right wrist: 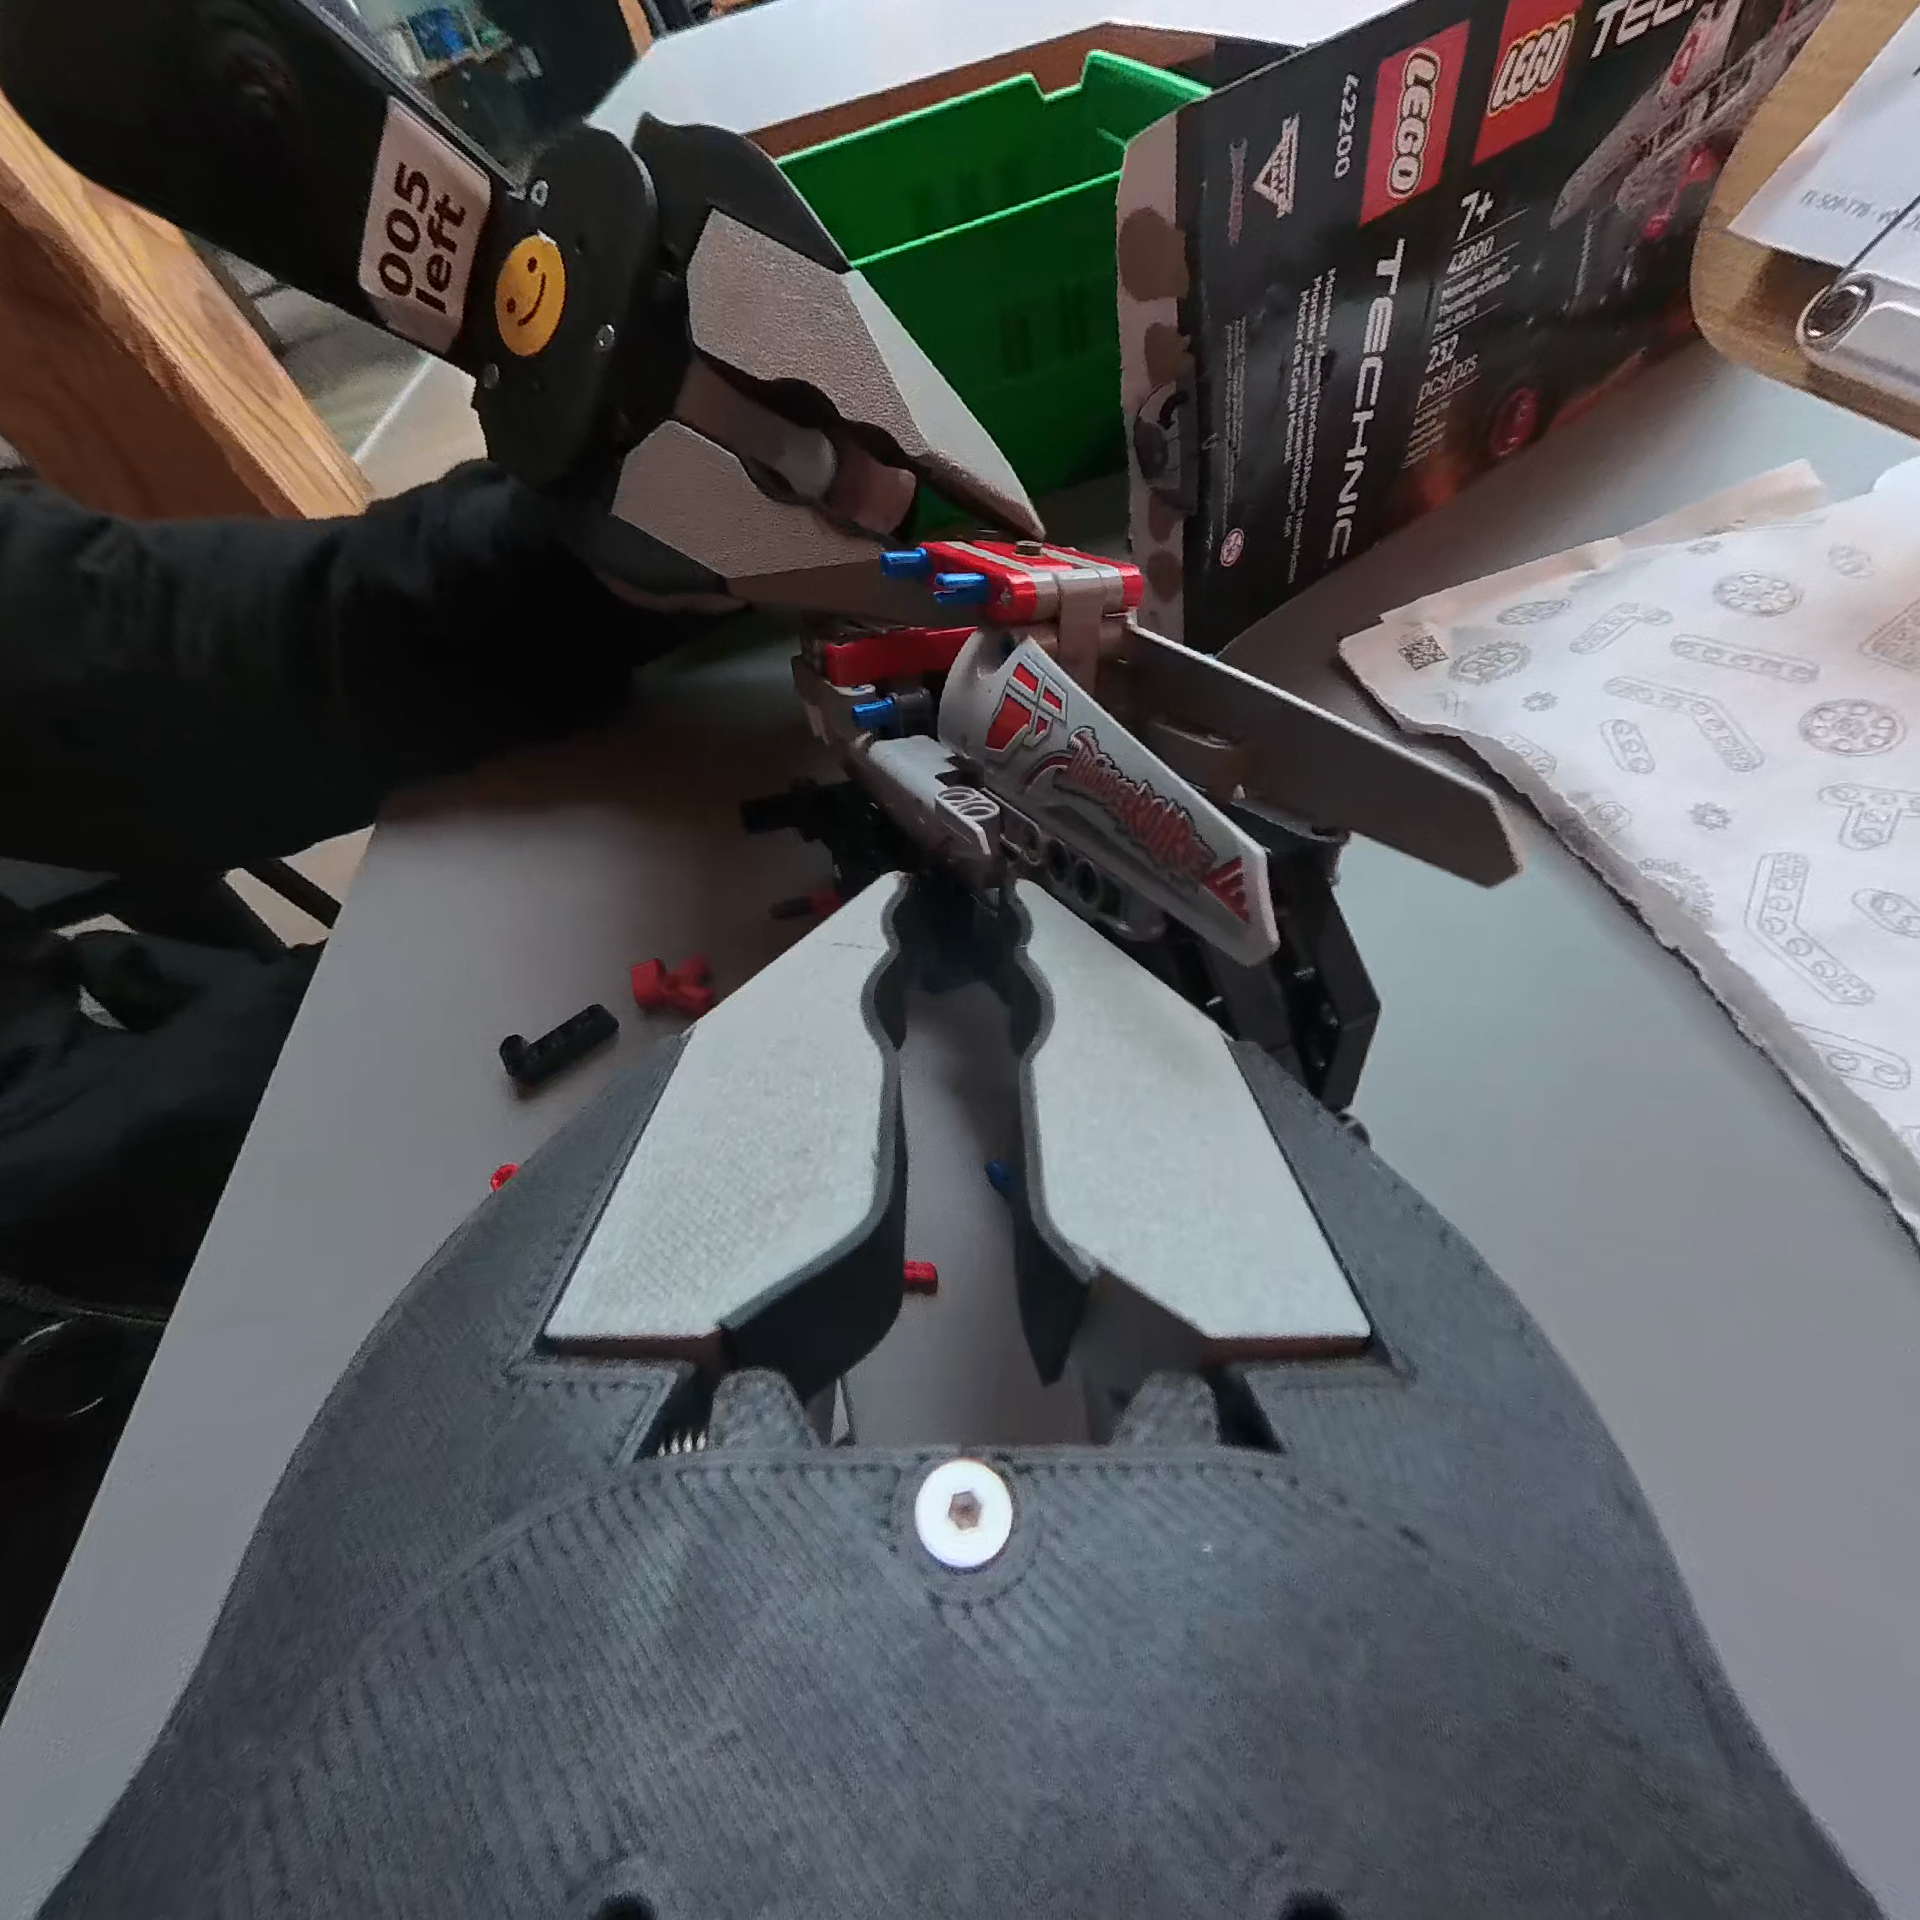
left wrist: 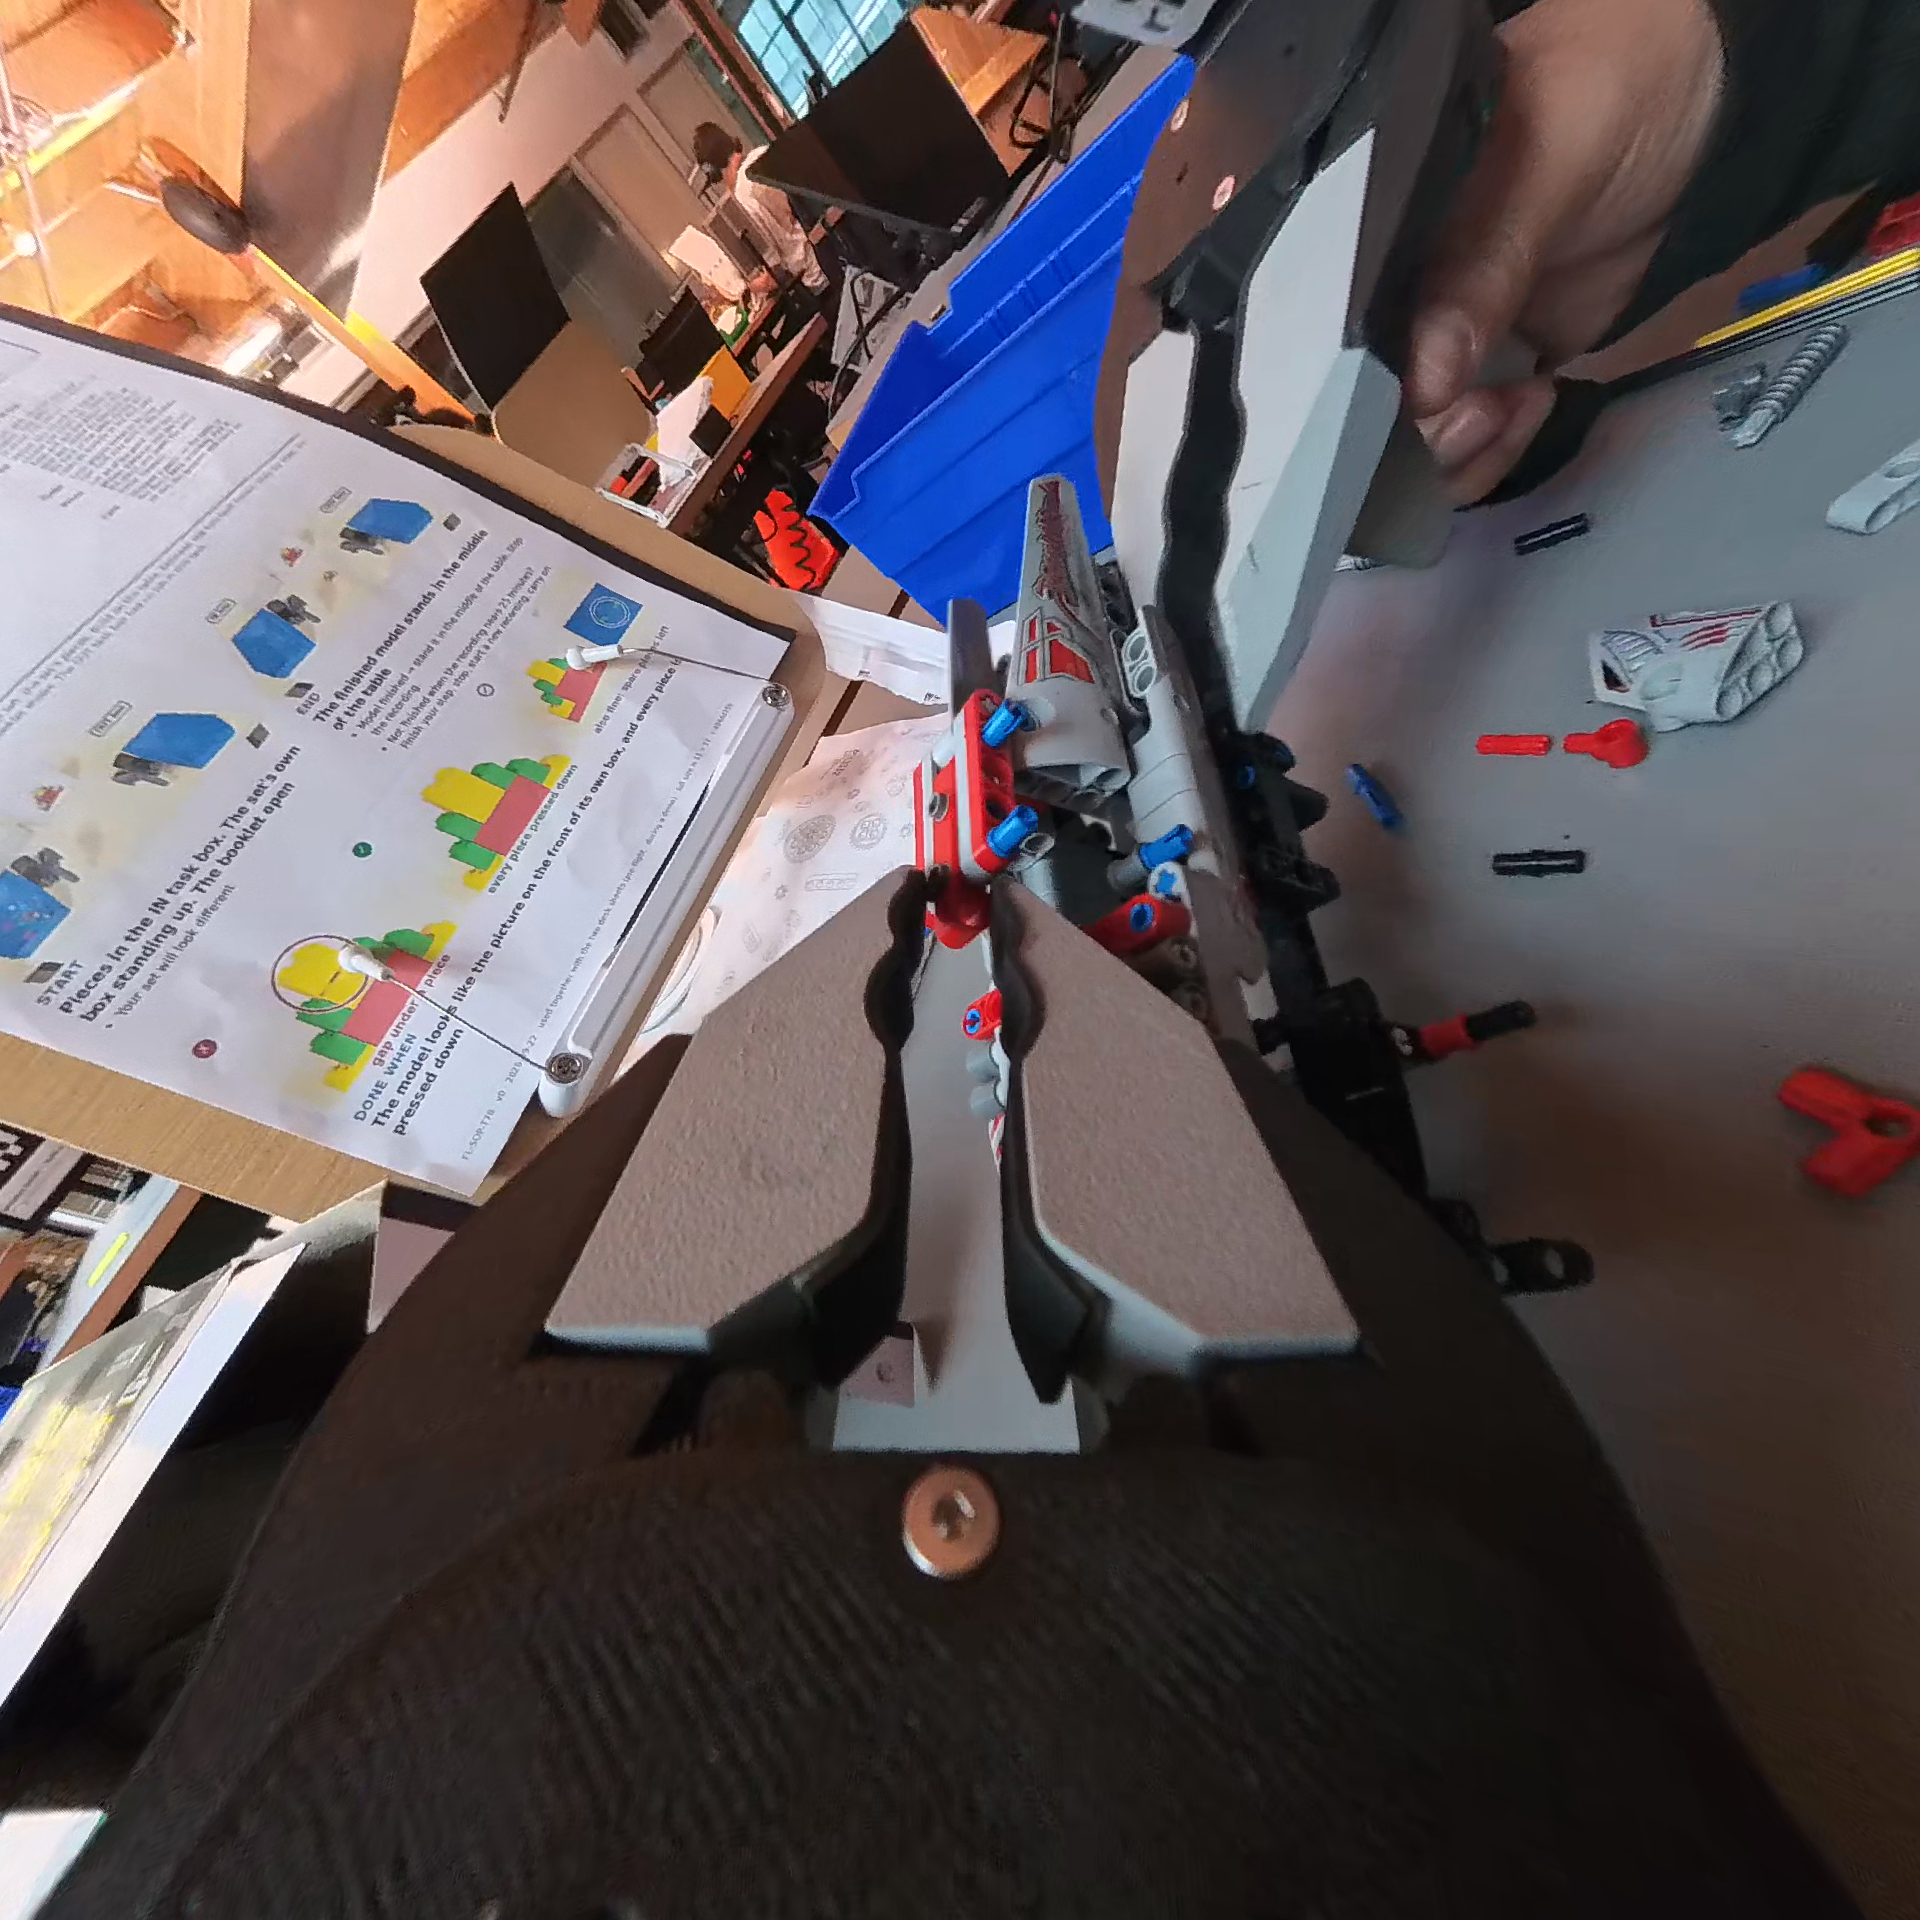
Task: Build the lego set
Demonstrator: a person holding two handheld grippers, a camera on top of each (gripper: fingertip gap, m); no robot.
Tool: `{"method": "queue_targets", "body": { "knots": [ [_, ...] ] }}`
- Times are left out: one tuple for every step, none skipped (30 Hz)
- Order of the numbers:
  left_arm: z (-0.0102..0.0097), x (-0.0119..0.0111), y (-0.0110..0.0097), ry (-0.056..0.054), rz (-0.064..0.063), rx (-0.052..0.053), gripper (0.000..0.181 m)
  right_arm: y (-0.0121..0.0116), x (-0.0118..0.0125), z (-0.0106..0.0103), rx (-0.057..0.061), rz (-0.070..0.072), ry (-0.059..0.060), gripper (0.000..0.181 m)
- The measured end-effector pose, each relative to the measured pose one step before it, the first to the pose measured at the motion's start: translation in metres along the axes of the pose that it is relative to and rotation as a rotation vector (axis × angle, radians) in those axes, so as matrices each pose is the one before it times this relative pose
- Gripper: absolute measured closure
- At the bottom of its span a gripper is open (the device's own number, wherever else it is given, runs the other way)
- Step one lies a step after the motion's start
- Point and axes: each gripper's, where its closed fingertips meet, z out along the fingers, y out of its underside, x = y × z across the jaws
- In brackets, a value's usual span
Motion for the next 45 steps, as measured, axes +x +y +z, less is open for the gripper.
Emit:
{"method": "queue_targets", "body": {
  "knots": [
    [0.00019,-0.00045,0.00014,-0.0074,0.0064,-0.0013,0.171,0.00246,0.00176,-0.00056,-0.0163,-0.0066,0.009,0.171],
    [-0.00003,-0.00099,0.00064,-0.0081,0.0046,-0.003,0.171,0.00271,-0.0004,-0.0001,-0.0159,-0.0149,-0.0016,0.172],
    [0.0,-0.0001,0.00042,0.0023,-0.0046,-0.0004,0.171,0.00128,-0.0012,0.0003,-0.0056,-0.0137,-0.0027,0.177],
    [-0.00018,0.00026,-0.00019,0.0047,-0.0031,0.0031,0.171,0.00031,-0.00024,0.00055,0.0002,-0.0079,0.0038,0.178],
    [-0.00026,0.0,0.00006,-0.0001,0.0021,0.0012,0.171,-0.00012,-0.00012,0.00028,-0.0008,-0.005,0.0022,0.178],
    [-0.0001,-0.00016,0.00001,-0.0018,0.0019,0.0008,0.171,-0.00012,0.00012,0.00008,-0.0015,-0.0035,0.0023,0.178],
    [0.00012,0.00018,-0.00011,0.0001,0.0007,0.0003,0.171,0.00011,-0.00014,0.00034,-0.0008,-0.0033,-0.0004,0.177],
    [0.00022,0.00059,-0.00059,0.0022,0.0002,0.0022,0.171,0.00077,-0.00111,0.0012,-0.0013,-0.0003,-0.006,0.174],
    [0.00031,0.0007,0.0001,0.0018,0.0002,-0.0016,0.171,0.0009,-0.00099,0.00169,-0.0015,0.002,-0.0046,0.169],
    [0.0,-0.00018,0.0004,-0.0017,0.0028,-0.0031,0.171,0.00038,0.00047,0.00113,0.0025,-0.0009,0.0045,0.168],
    [-0.00015,-0.00067,0.00038,-0.0029,-0.0045,-0.0009,0.171,-0.0005,0.00124,0.00042,0.0053,-0.0033,0.0095,0.168],
    [0.00004,-0.00024,0.00027,0.0019,-0.0104,-0.0003,0.171,-0.00023,0.00171,0.00027,0.0023,-0.0041,0.0116,0.17],
    [-0.00015,0.00024,-0.00013,0.004,-0.0064,0.0024,0.17,0.00008,0.00107,0.00022,0.0013,-0.0085,0.0082,0.174],
    [-0.00014,-0.00005,-0.00003,-0.0003,-0.0027,0.0009,0.171,-0.0001,0.00007,0.00034,0.0056,-0.0085,0.0024,0.175],
    [-0.00004,-0.00007,0.00003,-0.0005,-0.0041,0.0007,0.171,-0.00021,-0.00009,0.00051,0.0088,0.0008,-0.0004,0.175],
    [0.00004,0.00034,-0.00021,0.0033,-0.0065,0.0023,0.171,-0.00006,-0.00085,0.00095,0.0097,0.0096,-0.0069,0.174],
    [-0.00009,-0.0001,0.0003,0.0023,-0.0036,0.0,0.171,0.0002,-0.00105,0.00096,0.0079,0.0081,-0.0104,0.171],
    [-0.00027,0.00019,0.00004,0.0028,0.0031,0.0013,0.171,0.00015,-0.001,0.00035,0.003,-0.0031,-0.0098,0.172],
    [-0.0003,0.00037,-0.00001,0.0018,0.0057,0.0016,0.171,-0.00006,-0.00218,-0.00013,0.0001,-0.0111,-0.0159,0.175],
    [-0.00005,-0.00073,0.00017,-0.007,0.0106,-0.0016,0.172,-0.00115,-0.00333,-0.00038,0.0055,-0.0112,-0.0207,0.175],
    [0.00033,-0.00217,0.00102,-0.016,0.0058,-0.0073,0.172,-0.00219,-0.00195,-0.00055,0.0108,-0.0137,-0.0087,0.176],
    [0.0005,-0.00115,0.00083,-0.0076,0.0032,-0.0081,0.172,-0.00166,-0.00071,-0.00061,0.0074,-0.018,0.0004,0.176],
    [0.00019,-0.00039,-0.0002,-0.0035,0.0076,0.0,0.173,-0.00076,-0.00098,-0.00045,0.0026,-0.0199,-0.0018,0.176],
    [-0.00013,0.00043,-0.00043,0.0046,-0.0008,0.0059,0.173,-0.00018,-0.00088,-0.00034,0.0026,-0.0221,-0.0005,0.176],
    [-0.00013,0.00014,0.00001,0.0036,-0.0021,0.0051,0.173,-0.00004,-0.00099,-0.00014,0.0059,-0.0221,0.0008,0.175],
    [-0.00016,0.00033,-0.0002,0.0026,-0.0035,0.0051,0.173,-0.00033,-0.0011,-0.00019,0.007,-0.02,-0.0002,0.175],
    [-0.00008,-0.0001,-0.0004,0.0014,-0.0076,0.0027,0.173,-0.00079,-0.00097,-0.00056,0.006,-0.0164,-0.0023,0.176],
    [-0.00006,-0.00024,-0.00036,-0.0001,-0.0076,0.0007,0.173,-0.00095,-0.00054,-0.00053,0.006,-0.0103,-0.0029,0.176],
    [0.00015,-0.00029,-0.00002,0.0001,-0.0049,0.0,0.173,-0.00052,-0.00007,-0.00024,0.0041,-0.0018,-0.0024,0.176],
    [0.00008,-0.00012,0.00014,-0.0009,0.0007,-0.0006,0.173,-0.00006,-0.00002,0.00005,0.0012,0.0054,-0.003,0.176],
    [-0.0001,0.00008,-0.00011,0.0001,0.0012,0.0012,0.173,0.0,-0.00045,-0.00002,0.0,0.0032,-0.0052,0.176],
    [-0.00011,0.0003,-0.00048,0.001,-0.0048,0.0021,0.173,-0.00031,-0.00062,-0.00036,0.0019,-0.0054,-0.005,0.176],
    [0.00011,0.00013,-0.00016,0.003,-0.0123,0.0011,0.173,-0.00048,-0.00057,-0.00059,0.0021,-0.0079,-0.0025,0.176],
    [0.00033,0.00016,0.00014,0.0033,-0.0106,-0.0004,0.173,-0.00022,-0.00037,-0.0004,0.0002,-0.0042,-0.0012,0.176],
    [0.00005,-0.00025,0.00006,-0.0008,-0.0033,-0.0004,0.173,-0.00019,-0.00001,-0.00011,0.0001,-0.0012,-0.0001,0.176],
    [-0.00007,-0.00022,0.00006,-0.0016,0.001,-0.0008,0.173,-0.0003,0.00017,0.00004,0.0007,0.0016,0.0014,0.176],
    [-0.00006,-0.00033,0.00019,-0.0016,0.0003,-0.001,0.173,-0.00043,0.00066,0.00033,0.0019,0.011,0.0027,0.176],
    [-0.00003,-0.00152,0.00093,-0.0066,-0.0047,-0.0038,0.173,-0.00131,0.00176,0.00053,0.0082,0.0319,0.0049,0.176],
    [-0.00032,-0.00244,0.00108,-0.008,-0.013,-0.0013,0.173,-0.00201,0.00213,0.00069,0.0171,0.0453,0.0018,0.176],
    [-0.0004,-0.00071,0.00084,0.0045,-0.0094,0.0032,0.173,-0.00098,0.00158,0.00083,0.0116,0.0381,-0.005,0.176],
    [-0.00026,0.00031,0.00044,0.0042,0.0057,0.0035,0.173,0.00047,0.00124,0.00053,0.0009,0.0307,-0.0081,0.175],
    [-0.00004,-0.00009,-0.00008,-0.0047,0.0077,0.0033,0.173,0.00007,0.00158,-0.00003,0.0009,0.0335,-0.0082,0.175],
    [0.0003,0.00008,0.00026,-0.0045,0.0002,-0.004,0.173,-0.00031,0.00182,-0.00029,0.0052,0.0371,-0.0066,0.176],
    [0.00045,-0.00007,0.00008,-0.0025,0.0013,-0.005,0.173,-0.0004,0.00128,-0.00048,0.0053,0.0331,-0.0072,0.176],
    [0.00026,0.00024,-0.00008,-0.0002,0.0018,-0.0034,0.173,-0.00003,0.00077,-0.00045,0.0018,0.0234,-0.0077,0.176]
  ]
}}
